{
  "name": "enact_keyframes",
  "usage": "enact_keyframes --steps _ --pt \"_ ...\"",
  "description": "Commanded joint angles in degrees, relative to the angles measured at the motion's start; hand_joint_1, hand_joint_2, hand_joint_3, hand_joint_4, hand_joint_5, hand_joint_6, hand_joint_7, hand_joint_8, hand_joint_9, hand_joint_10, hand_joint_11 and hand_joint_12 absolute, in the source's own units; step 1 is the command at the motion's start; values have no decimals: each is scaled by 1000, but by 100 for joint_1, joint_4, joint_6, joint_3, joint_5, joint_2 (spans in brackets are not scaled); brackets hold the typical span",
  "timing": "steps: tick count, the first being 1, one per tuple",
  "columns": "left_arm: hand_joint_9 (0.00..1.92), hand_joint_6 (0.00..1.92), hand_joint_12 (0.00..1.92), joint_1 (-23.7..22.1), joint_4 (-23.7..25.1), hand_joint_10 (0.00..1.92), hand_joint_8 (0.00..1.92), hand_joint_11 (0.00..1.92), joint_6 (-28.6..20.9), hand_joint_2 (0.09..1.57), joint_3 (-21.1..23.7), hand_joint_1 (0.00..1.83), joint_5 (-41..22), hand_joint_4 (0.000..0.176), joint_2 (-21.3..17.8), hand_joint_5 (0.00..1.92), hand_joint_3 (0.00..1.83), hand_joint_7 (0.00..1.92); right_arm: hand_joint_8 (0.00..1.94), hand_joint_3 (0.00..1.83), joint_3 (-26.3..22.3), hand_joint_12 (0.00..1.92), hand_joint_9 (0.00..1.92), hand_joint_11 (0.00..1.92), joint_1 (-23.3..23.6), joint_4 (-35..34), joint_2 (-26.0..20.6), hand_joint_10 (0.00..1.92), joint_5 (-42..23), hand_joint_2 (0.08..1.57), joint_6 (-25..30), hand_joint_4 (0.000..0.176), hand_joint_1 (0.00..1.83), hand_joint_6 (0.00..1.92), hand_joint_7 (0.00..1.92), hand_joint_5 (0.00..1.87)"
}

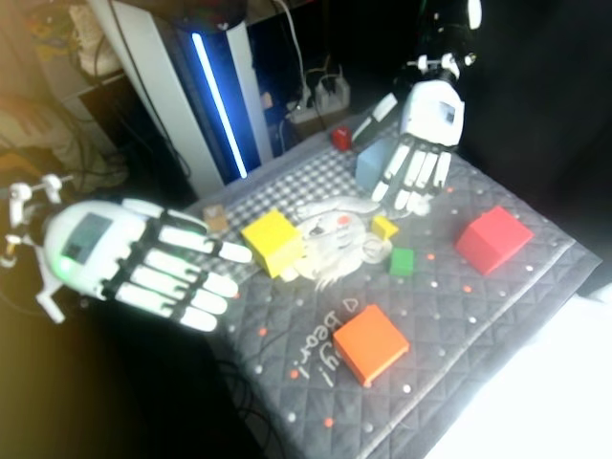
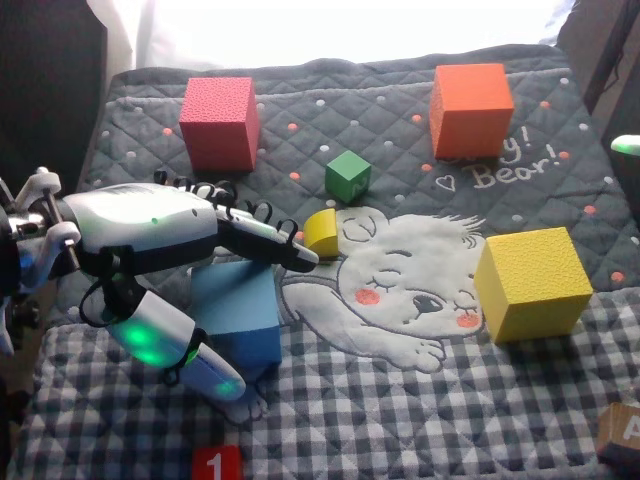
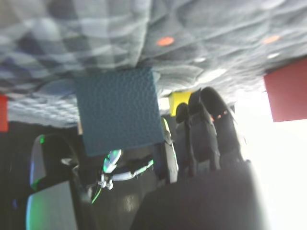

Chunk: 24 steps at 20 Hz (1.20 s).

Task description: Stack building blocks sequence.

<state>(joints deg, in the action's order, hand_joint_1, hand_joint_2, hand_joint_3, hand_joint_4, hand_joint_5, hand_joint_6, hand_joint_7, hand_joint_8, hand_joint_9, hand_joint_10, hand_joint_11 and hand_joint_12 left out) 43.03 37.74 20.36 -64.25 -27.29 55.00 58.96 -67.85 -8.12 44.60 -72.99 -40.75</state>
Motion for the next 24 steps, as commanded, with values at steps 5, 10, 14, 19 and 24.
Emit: enact_keyframes --steps 5,10,14,19,24 --pt "901 247 1204 -126 -282 1272 1065 695 362 1074 0 1384 -245 0 29 1137 56 954 7 5 39 174 228 212 86 -148 -22 8 -689 1140 13 168 648 5 241 289" --pt "902 700 1500 -464 -919 1368 1224 798 895 1126 -3 1377 -577 0 -173 1030 3 847 5 5 38 165 233 210 85 -151 -21 5 -689 1149 14 175 624 1 249 286" --pt "1005 532 1521 -1029 -1094 1255 1099 937 1103 1085 -46 1374 -771 0 -397 1117 0 957 6 4 38 156 245 211 82 -152 -17 4 -689 1158 14 173 607 3 267 296" --pt "1041 556 1394 -1918 -1634 1163 912 844 1885 1062 -506 1396 -413 0 -191 1104 0 1046 2 5 62 160 247 224 83 -152 16 2 -689 1172 14 160 639 2 267 296" --pt "992 943 1477 -2313 -2042 1004 743 836 1876 1080 -1296 1475 -7 0 424 964 0 1047 8 0 93 155 250 223 86 -151 52 13 -689 1167 14 173 601 4 286 300"
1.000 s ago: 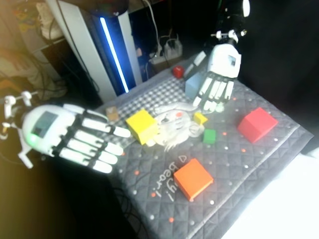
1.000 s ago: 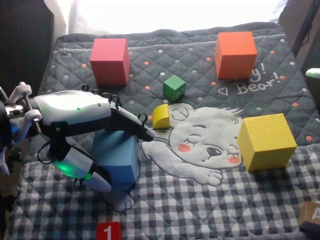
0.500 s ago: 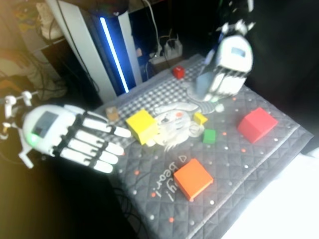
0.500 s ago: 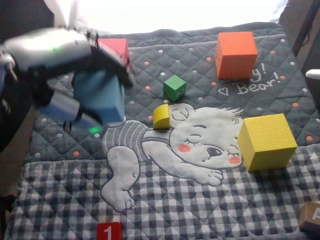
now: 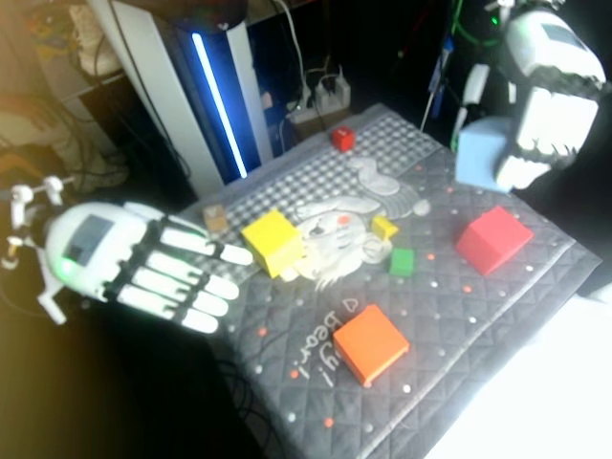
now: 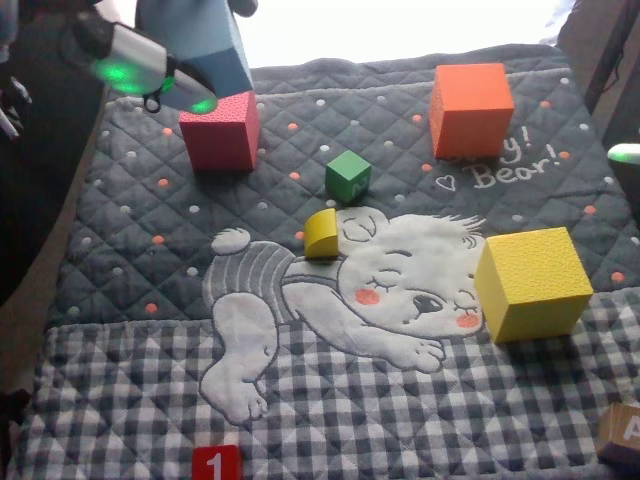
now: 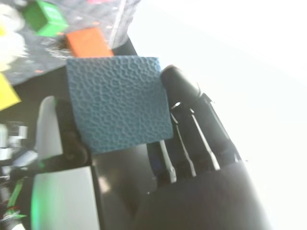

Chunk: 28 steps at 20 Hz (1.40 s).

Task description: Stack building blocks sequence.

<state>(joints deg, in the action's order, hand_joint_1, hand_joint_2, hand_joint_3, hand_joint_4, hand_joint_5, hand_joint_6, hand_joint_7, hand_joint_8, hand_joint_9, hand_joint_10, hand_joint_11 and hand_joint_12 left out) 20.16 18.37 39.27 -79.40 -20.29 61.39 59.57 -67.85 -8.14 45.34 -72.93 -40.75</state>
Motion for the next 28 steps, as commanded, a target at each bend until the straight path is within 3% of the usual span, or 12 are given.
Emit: enact_keyframes --steps 1,5,6,7,8,10,22,23,25,26,27,28 --pt "1036 917 1480 -119 -110 904 742 868 -14 1071 -97 1499 -393 0 82 965 0 1044 3 0 46 155 249 224 96 -147 -18 9 -696 1170 14 163 614 3 278 302" --pt "1126 868 1353 -124 -189 774 778 909 -14 1044 -622 1508 89 0 520 1029 0 1047 5 0 62 153 263 234 105 -141 1 9 -696 1161 14 163 623 4 287 312" --pt "1089 804 1090 -109 -190 949 742 921 -14 1048 -688 1402 175 0 573 1074 0 1072 5 0 63 145 267 227 105 -128 2 8 -696 1159 13 165 632 5 294 319" --pt "1091 752 1336 -99 -190 855 734 910 -14 1046 -709 1483 217 0 588 1075 4 1047 10 0 65 146 285 236 105 -123 2 13 -696 1160 13 155 631 6 311 325" --pt "1094 759 1396 -91 -190 837 728 888 -14 1051 -735 1499 266 0 599 1068 0 1043 6 0 66 138 278 228 105 -123 2 8 -695 1155 13 172 625 4 305 324" --pt "1089 706 1405 -88 -190 852 771 892 -14 1050 -783 1504 353 0 614 1079 0 1032 8 0 70 117 276 190 105 -123 2 4 -695 1152 13 161 605 6 321 335" --pt "1016 800 1492 -73 -254 956 823 829 -16 1075 -1081 1498 591 0 838 1043 0 981 5 0 64 122 292 262 105 -123 27 8 -695 1153 14 154 610 4 314 341" --pt "1006 830 1241 -73 -254 1084 856 824 -15 1079 -1101 1410 627 0 849 1040 2 982 5 1 64 116 292 250 105 -123 27 7 -695 1155 14 146 606 2 317 338" --pt "970 700 1260 -71 -254 1201 942 765 -15 1086 -1123 1380 652 0 868 1072 0 976 3 0 62 113 287 244 105 -123 27 4 -695 1155 14 149 605 1 315 335" --pt "813 278 1335 -69 -254 905 604 646 -15 984 -1138 1318 662 0 884 937 0 855 4 0 61 122 292 264 105 -123 27 6 -695 1151 15 157 601 1 316 336" --pt "749 56 1280 -68 -254 681 321 571 -15 939 -1146 1230 666 0 891 816 0 808 2 1 61 123 292 267 105 -123 27 5 -695 1155 15 154 606 1 313 336" --pt "740 10 1297 -69 -254 587 171 540 -15 923 -1147 1190 667 0 892 732 0 811 2 0 61 124 294 272 105 -123 27 6 -695 1154 15 161 612 2 315 339"
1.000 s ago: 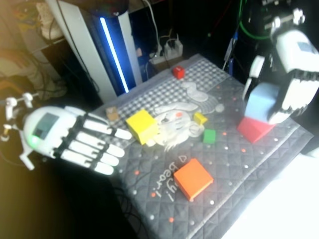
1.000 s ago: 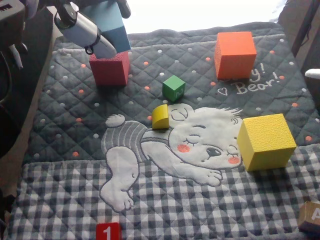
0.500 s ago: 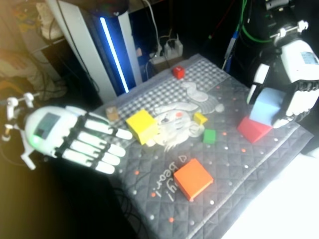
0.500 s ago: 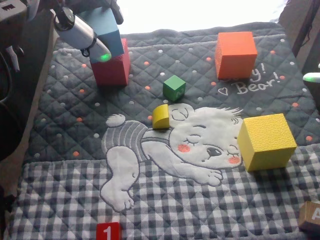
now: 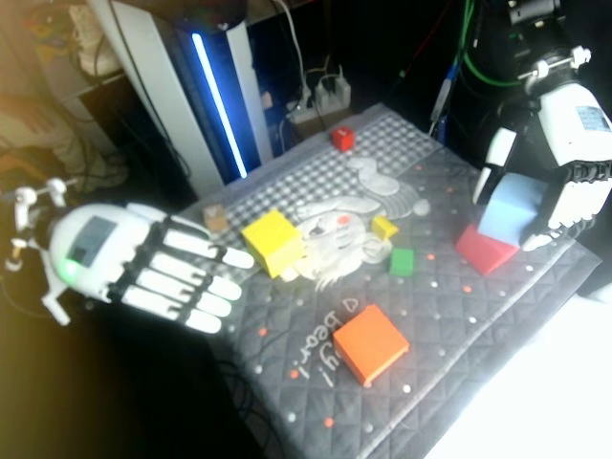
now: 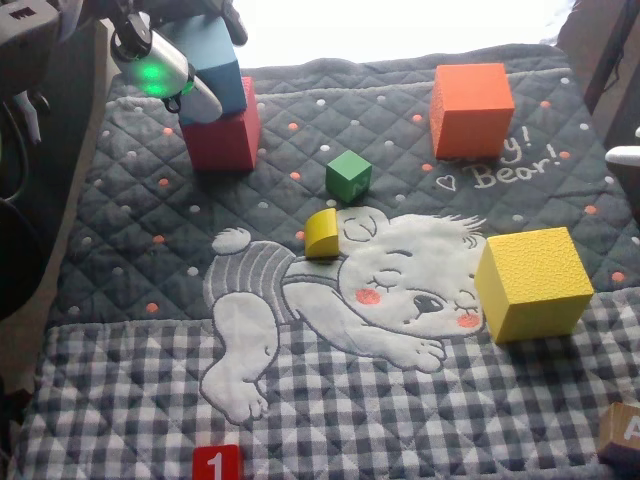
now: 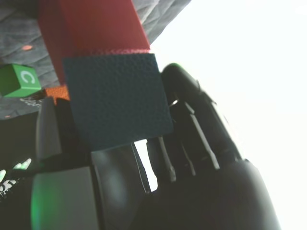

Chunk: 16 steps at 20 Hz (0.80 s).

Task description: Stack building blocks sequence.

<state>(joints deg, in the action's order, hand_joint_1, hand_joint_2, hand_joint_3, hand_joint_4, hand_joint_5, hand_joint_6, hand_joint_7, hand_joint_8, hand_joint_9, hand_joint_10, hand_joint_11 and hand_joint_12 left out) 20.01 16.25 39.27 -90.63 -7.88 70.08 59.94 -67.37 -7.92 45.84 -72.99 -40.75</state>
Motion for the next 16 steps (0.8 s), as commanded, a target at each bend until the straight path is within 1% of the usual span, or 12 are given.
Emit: enact_keyframes --steps 1,3,4,5,6,7,8,9,10,14,15,16 --pt "738 1 1344 -55 -42 612 102 540 -15 917 -24 1162 -575 0 22 673 0 819 0 0 24 121 287 266 57 -144 -24 2 -688 1147 15 166 613 2 310 338" --pt "700 0 1398 -59 -40 639 58 522 -13 911 -24 1111 -576 5 20 600 0 791 0 0 25 124 287 275 57 -144 -24 2 -688 1149 15 157 625 1 305 337" --pt "566 0 1457 -57 -40 751 15 390 -13 912 -22 1032 -583 66 19 515 0 744 4 0 25 126 290 283 57 -145 -24 4 -689 1146 15 164 632 5 308 348" --pt "517 0 1457 -50 -40 715 2 316 -13 905 -18 985 -600 106 19 459 0 705 2 0 24 131 290 297 57 -146 -24 4 -689 1147 15 170 634 7 304 354" --pt "495 0 1322 -44 -41 524 0 245 -13 905 -12 951 -610 132 19 427 0 665 0 0 24 131 287 298 57 -146 -24 2 -689 1147 16 175 623 4 299 350" --pt "522 3 1220 -40 -41 307 0 207 -13 904 -5 923 -616 142 15 405 0 623 0 2 24 127 283 290 57 -146 -24 0 -689 1154 18 161 631 4 299 354" --pt "559 2 1159 -39 -41 171 0 192 -13 903 -1 903 -622 146 10 392 0 604 1 2 24 118 275 269 57 -146 -24 0 -689 1155 18 155 631 4 301 355" --pt "577 0 1184 -38 -41 106 0 189 -13 899 5 877 -630 160 5 352 0 578 4 3 24 114 280 261 57 -146 -24 2 -690 1161 18 151 645 4 311 357" --pt "569 0 1184 -38 -41 85 0 175 -13 902 16 857 -642 173 -5 306 2 542 5 4 24 113 286 260 57 -146 -24 5 -690 1162 19 153 645 4 314 358" --pt "493 0 1161 -31 -48 39 0 129 -8 891 156 831 -813 176 -140 222 0 427 5 4 18 110 287 262 58 -147 -25 3 -693 1169 22 153 638 2 322 360" --pt "420 0 1148 -26 -108 9 0 110 55 882 217 825 -884 176 -203 176 0 329 0 0 18 114 283 274 64 -148 -27 1 -706 1156 22 164 627 0 305 352" --pt "290 0 1123 14 -411 1 0 43 355 874 361 778 -1040 176 -309 91 0 195 0 0 20 113 270 273 82 -148 -32 0 -744 1143 22 163 634 1 289 355"
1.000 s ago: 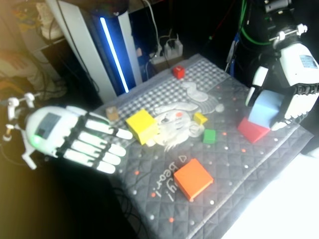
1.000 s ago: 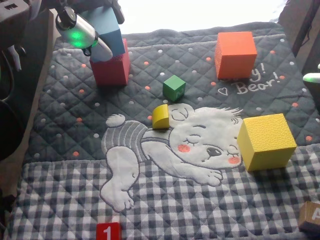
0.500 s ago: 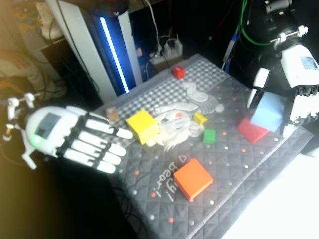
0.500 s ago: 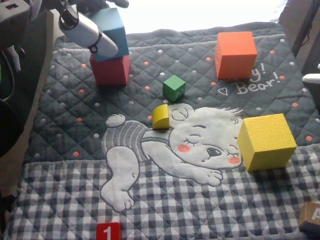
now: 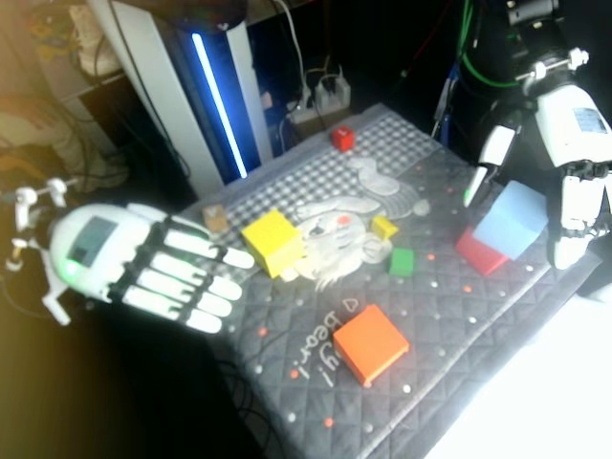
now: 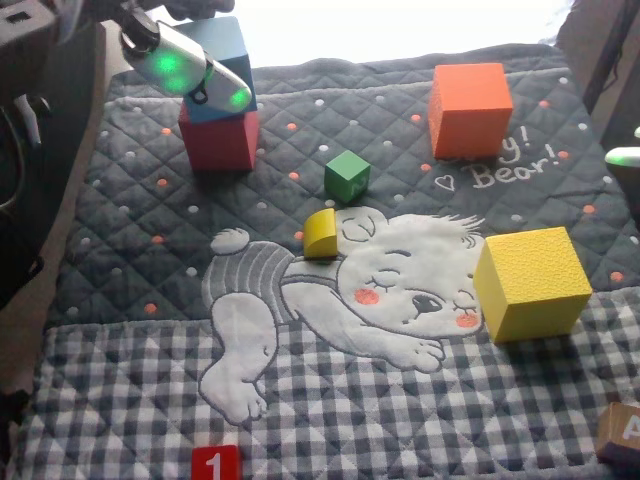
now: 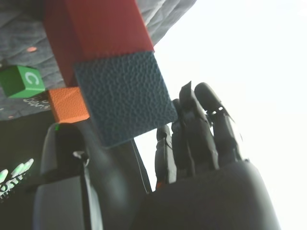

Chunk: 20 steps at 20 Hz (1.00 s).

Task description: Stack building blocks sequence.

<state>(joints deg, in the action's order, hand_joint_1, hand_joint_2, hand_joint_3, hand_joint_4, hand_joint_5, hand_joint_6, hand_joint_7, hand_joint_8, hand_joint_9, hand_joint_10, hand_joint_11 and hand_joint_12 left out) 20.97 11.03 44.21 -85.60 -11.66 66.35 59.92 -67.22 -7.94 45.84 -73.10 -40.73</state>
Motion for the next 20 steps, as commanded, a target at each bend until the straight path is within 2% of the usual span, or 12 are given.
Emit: enact_keyframes --steps 1,5,7,8,9,12,13,15,16,18,19,20 --pt "140 0 1008 6 -238 0 0 8 104 870 86 731 -997 176 -132 17 0 83 3 0 26 99 264 243 110 -145 -37 0 -786 1136 20 153 624 1 294 355" --pt "23 0 644 525 -771 0 0 0 108 896 861 576 -2281 176 -831 6 1 2 0 2 132 47 226 125 485 -44 -17 0 -847 1149 7 129 607 0 278 337" --pt "0 0 156 1106 -1117 0 0 0 113 919 1328 551 -3083 176 -1172 0 4 0 6 0 218 77 239 202 742 146 46 7 -795 1145 6 122 709 2 299 346" --pt "0 0 96 1447 -1203 0 0 0 24 923 1588 554 -3476 176 -1354 0 2 0 5 0 264 80 244 213 954 344 83 8 -648 1142 6 123 725 1 300 345" --pt "0 15 18 1769 -1204 0 0 0 -174 913 1807 661 -3828 176 -1524 44 0 0 9 0 313 78 259 219 1182 557 126 11 -423 1137 6 149 671 0 319 336" --pt "0 10 0 2761 -1368 0 0 0 -358 911 2482 656 -4776 176 -2027 57 0 0 1 0 469 81 326 289 1902 1365 337 4 380 1126 51 136 625 0 355 318" --pt "0 16 0 3029 -1466 0 0 0 -360 923 2630 731 -5085 146 -2120 78 2 0 0 0 512 65 348 343 2067 1605 400 1 558 1101 148 146 680 0 366 319" --pt "0 18 0 3387 -1602 0 1 0 -360 923 2835 746 -5496 131 -2226 99 1 3 0 0 571 38 276 322 2205 1960 481 0 772 1086 377 150 665 0 293 288" --pt "0 18 0 3537 -1672 0 2 0 -360 924 2911 771 -5635 117 -2246 106 1 5 0 0 579 32 260 316 2218 2109 505 0 841 1075 481 132 673 0 275 280" --pt "0 13 0 3748 -1820 0 1 0 -361 928 2973 807 -5770 121 -2241 106 2 3 0 0 579 17 210 287 2215 2254 539 0 931 1058 616 135 661 0 240 264" --pt "0 10 0 3867 -1919 0 1 0 -362 934 2985 836 -5827 129 -2230 101 4 4 0 0 579 26 201 312 2214 2291 564 0 985 1041 634 98 614 0 215 253" --pt "0 13 0 3985 -2031 0 5 0 -386 937 2989 840 -5899 122 -2209 112 5 15 1 0 580 21 206 303 2213 2331 595 2 1070 1028 638 77 562 0 213 237"
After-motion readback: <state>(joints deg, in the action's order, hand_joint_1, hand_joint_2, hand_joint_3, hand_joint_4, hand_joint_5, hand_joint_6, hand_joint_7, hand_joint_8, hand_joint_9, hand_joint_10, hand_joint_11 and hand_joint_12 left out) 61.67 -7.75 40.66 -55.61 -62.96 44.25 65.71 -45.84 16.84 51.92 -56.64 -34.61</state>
